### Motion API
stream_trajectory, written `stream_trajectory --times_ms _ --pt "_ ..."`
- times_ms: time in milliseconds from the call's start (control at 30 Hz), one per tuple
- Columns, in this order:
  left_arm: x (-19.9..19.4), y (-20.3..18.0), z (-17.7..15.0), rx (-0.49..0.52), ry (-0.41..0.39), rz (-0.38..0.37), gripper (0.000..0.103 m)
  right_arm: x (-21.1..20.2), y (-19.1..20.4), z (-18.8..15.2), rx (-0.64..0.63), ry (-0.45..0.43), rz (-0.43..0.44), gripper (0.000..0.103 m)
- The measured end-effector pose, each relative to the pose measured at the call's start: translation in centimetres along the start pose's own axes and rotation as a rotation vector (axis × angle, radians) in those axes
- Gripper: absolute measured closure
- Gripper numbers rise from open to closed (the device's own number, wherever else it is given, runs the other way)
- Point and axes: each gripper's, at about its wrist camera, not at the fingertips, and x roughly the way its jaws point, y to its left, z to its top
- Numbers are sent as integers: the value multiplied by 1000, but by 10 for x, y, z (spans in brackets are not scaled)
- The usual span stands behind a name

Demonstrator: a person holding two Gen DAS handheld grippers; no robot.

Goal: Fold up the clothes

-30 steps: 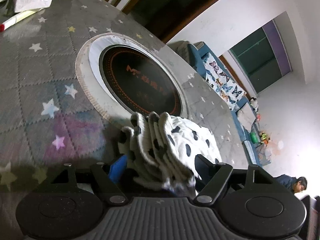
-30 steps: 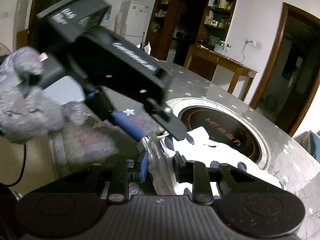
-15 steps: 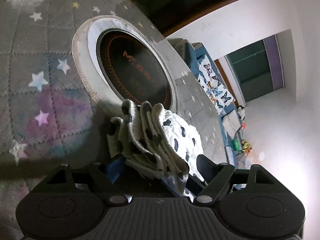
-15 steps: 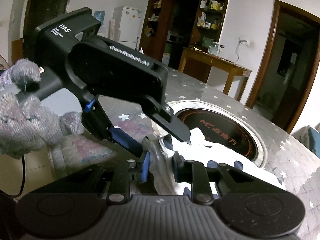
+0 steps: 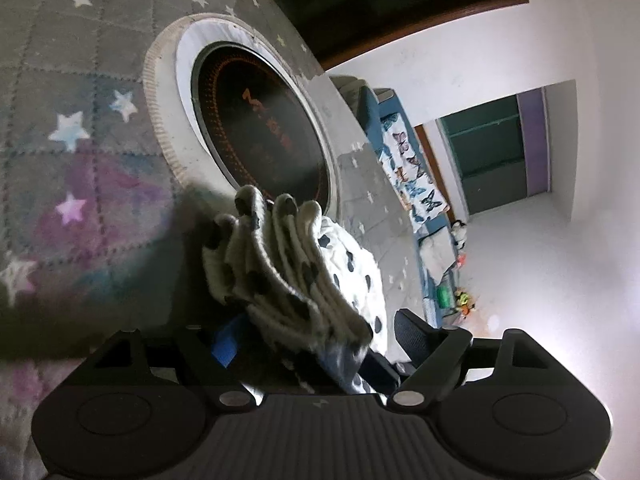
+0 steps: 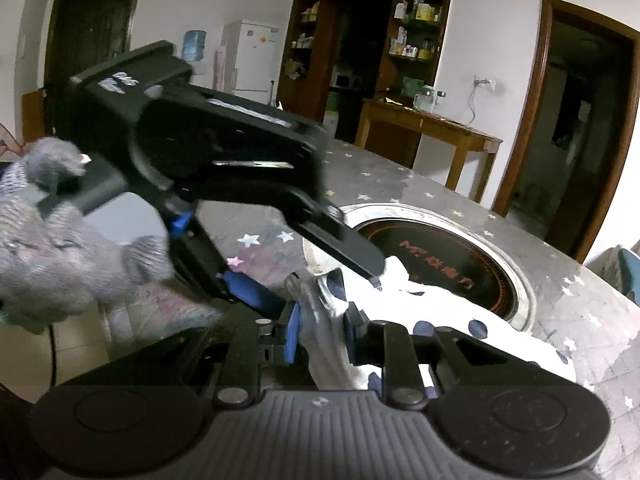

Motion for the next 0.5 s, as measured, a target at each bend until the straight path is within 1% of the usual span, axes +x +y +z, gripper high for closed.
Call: stream_trajectory --times_ms 133,233,300,333,400,500 --pt "11 -1 3 16 1 4 22 -6 -3 0 19 -10 10 82" --pt "18 2 6 14 2 12 31 -8 -2 -2 17 -11 22 83" --pt "21 6 8 7 5 22 42 -9 0 -3 11 -10 33 84" --pt "23 7 8 5 6 26 45 -9 0 -4 10 -10 38 88" --pt "25 11 11 12 12 48 58 -8 0 -4 7 -10 52 88" --pt "28 15 14 15 17 65 67 -4 -1 -4 9 9 61 88"
